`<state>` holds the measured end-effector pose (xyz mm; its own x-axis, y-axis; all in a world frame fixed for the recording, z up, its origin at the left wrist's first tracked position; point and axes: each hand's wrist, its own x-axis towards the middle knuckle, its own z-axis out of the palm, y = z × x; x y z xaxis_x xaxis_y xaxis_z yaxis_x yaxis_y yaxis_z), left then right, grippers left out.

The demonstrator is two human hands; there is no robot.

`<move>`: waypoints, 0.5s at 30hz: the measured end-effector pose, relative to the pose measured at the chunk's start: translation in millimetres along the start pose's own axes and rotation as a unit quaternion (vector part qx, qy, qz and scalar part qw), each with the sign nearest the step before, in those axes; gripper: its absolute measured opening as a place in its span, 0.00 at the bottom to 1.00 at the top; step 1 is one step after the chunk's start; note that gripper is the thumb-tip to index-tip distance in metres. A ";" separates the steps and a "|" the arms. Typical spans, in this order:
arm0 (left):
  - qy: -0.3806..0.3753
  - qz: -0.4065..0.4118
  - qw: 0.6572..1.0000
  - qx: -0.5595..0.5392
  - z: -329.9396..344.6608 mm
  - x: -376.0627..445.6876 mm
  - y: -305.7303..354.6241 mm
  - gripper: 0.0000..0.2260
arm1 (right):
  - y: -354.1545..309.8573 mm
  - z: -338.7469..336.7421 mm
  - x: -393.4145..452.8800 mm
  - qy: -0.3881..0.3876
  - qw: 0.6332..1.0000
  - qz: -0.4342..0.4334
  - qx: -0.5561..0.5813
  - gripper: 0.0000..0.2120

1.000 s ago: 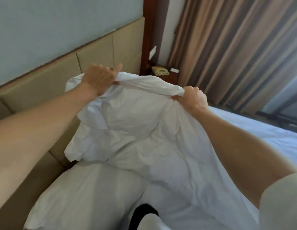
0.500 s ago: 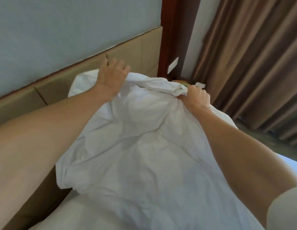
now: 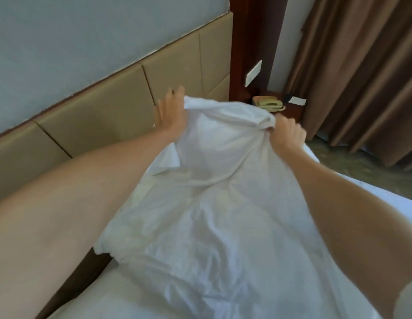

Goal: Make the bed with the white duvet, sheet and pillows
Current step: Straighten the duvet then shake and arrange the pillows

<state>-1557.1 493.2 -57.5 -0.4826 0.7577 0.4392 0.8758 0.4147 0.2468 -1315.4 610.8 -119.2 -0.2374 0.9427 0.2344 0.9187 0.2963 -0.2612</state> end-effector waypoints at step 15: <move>-0.328 -0.036 0.944 -0.017 -11.0 -77.0 -15.6 0.13 | -17.7 -28.8 -45.3 -0.053 0.998 0.016 0.024 0.15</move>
<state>-1533.7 422.8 -85.7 -0.4246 0.8814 -0.2070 0.8342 0.4697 0.2888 -1311.8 558.4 -98.3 -0.2423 0.9619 0.1263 0.9110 0.2704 -0.3115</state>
